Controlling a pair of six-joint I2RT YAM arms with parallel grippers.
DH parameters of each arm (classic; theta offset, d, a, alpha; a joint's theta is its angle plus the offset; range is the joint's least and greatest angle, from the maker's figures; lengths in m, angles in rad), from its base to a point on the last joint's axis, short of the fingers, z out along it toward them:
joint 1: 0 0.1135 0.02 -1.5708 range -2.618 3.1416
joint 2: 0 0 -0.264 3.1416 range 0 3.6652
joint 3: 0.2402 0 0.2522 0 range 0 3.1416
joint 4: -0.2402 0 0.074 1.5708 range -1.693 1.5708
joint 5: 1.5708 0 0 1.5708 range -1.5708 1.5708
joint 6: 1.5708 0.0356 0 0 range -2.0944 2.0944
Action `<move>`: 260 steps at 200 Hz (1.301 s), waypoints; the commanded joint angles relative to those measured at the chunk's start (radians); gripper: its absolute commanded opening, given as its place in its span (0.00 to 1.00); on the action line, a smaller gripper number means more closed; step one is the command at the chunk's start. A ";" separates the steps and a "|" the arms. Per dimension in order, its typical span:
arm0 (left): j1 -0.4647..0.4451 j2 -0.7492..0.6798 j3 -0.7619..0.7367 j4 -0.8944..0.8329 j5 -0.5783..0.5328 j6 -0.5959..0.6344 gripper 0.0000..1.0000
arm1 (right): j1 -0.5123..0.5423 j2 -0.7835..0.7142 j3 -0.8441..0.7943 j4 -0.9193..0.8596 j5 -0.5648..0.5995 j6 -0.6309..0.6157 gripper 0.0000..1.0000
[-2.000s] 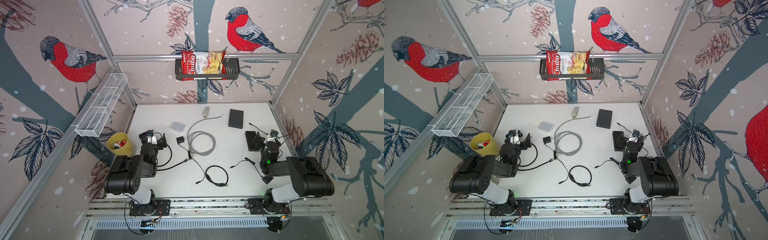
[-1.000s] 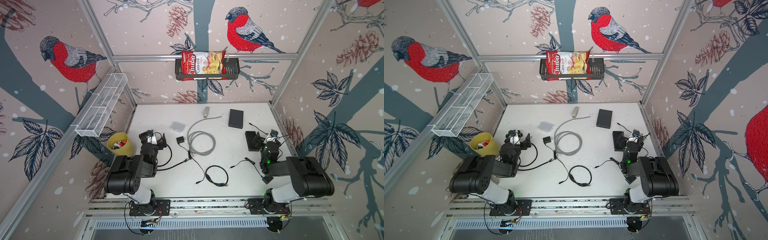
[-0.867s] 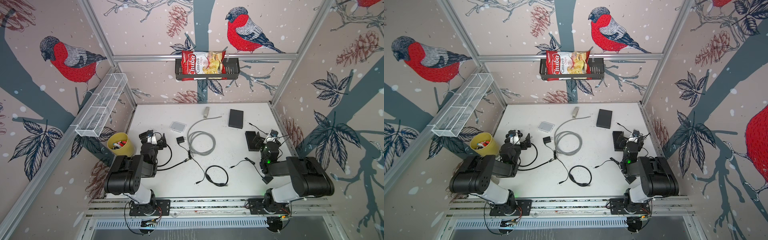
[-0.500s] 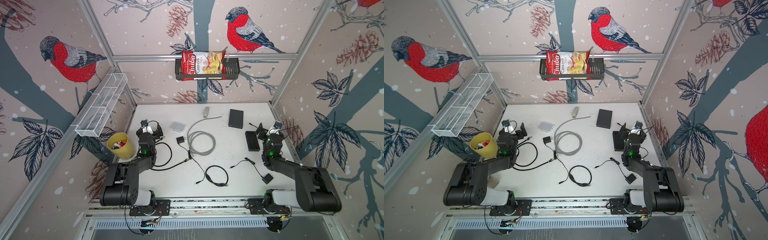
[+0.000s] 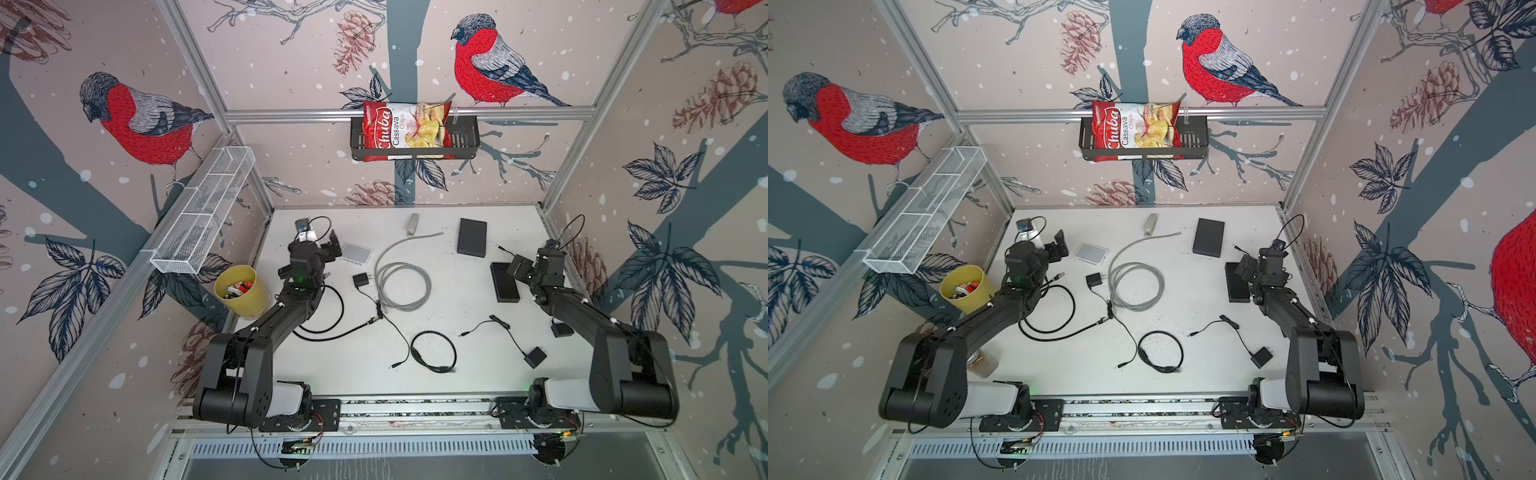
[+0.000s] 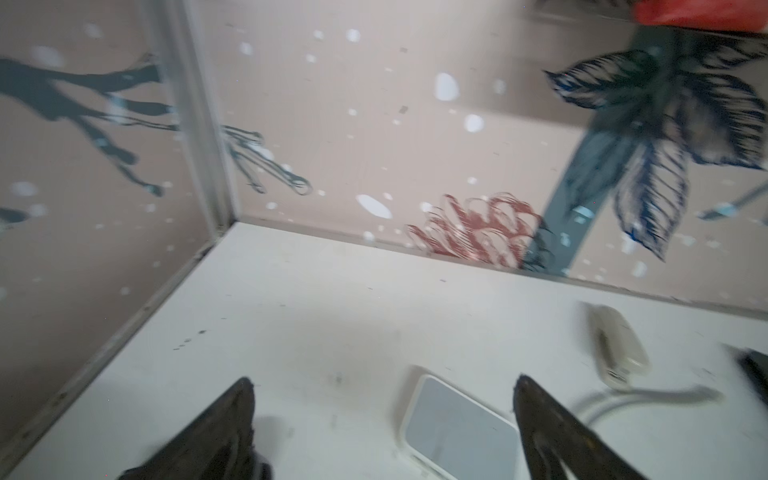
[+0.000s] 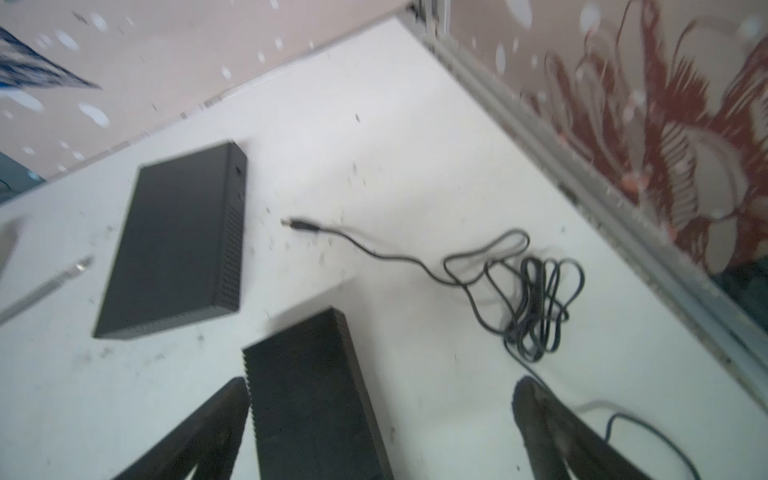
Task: Insert the plug into the switch port
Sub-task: 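Reach the left gripper to the black cable's plug while the right arm advances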
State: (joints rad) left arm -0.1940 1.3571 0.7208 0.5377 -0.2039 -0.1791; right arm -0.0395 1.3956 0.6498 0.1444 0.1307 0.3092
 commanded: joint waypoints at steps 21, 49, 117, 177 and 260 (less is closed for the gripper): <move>-0.210 0.017 0.107 -0.245 -0.049 -0.007 0.96 | -0.013 0.086 0.008 -0.032 -0.140 -0.005 1.00; -0.334 0.068 0.137 -0.288 -0.049 -0.060 0.95 | -0.012 0.156 0.066 -0.064 -0.179 -0.028 1.00; -0.653 0.311 0.254 -0.307 -0.015 -0.053 0.83 | 0.047 0.277 0.139 -0.076 -0.379 0.015 0.88; -0.688 0.421 0.309 -0.307 0.065 -0.097 0.75 | 0.194 0.385 0.205 -0.033 -0.328 0.127 0.79; -0.688 0.419 0.318 -0.386 0.031 -0.092 0.76 | 0.279 0.463 0.222 0.012 -0.277 0.301 0.61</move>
State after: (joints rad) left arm -0.8795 1.7763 1.0290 0.1684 -0.1894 -0.2985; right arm 0.2138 1.8469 0.8818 0.2733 -0.1577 0.5156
